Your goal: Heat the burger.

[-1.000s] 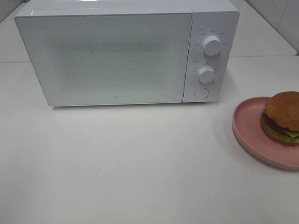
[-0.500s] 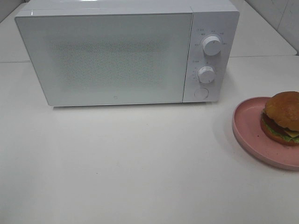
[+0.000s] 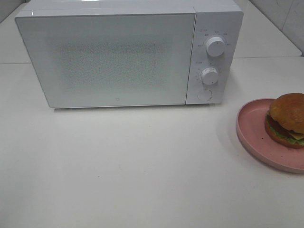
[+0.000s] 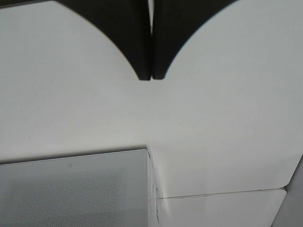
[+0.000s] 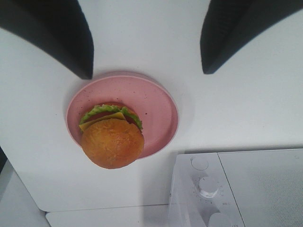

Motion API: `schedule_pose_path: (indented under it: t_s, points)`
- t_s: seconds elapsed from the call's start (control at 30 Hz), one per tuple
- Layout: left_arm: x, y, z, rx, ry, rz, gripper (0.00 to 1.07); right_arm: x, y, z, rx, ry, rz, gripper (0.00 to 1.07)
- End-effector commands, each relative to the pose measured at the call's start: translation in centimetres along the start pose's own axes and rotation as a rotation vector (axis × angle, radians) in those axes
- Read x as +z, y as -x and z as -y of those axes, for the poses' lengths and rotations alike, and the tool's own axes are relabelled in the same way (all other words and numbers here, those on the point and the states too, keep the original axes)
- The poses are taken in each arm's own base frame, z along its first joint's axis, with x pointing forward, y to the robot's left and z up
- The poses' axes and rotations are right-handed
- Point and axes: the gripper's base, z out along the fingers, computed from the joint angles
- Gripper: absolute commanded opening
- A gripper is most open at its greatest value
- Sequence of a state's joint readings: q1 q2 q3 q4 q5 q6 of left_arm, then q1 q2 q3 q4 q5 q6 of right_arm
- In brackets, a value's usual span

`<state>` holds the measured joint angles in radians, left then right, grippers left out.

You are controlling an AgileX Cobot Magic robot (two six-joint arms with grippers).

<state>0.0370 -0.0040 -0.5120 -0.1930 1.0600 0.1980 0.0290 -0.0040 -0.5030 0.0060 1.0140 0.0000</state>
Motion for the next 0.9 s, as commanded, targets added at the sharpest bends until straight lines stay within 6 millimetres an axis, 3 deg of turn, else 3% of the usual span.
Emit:
schedule_pose_path:
  t_s: [0.03, 0.9]
  points:
    - [-0.31, -0.15, 0.08, 0.005, 0.004, 0.037, 0.0, -0.33, -0.11, -0.02, 0.009, -0.005, 0.036, 0.61]
    - [-0.31, -0.15, 0.08, 0.005, 0.004, 0.037, 0.0, -0.33, -0.11, -0.02, 0.009, -0.005, 0.036, 0.61]
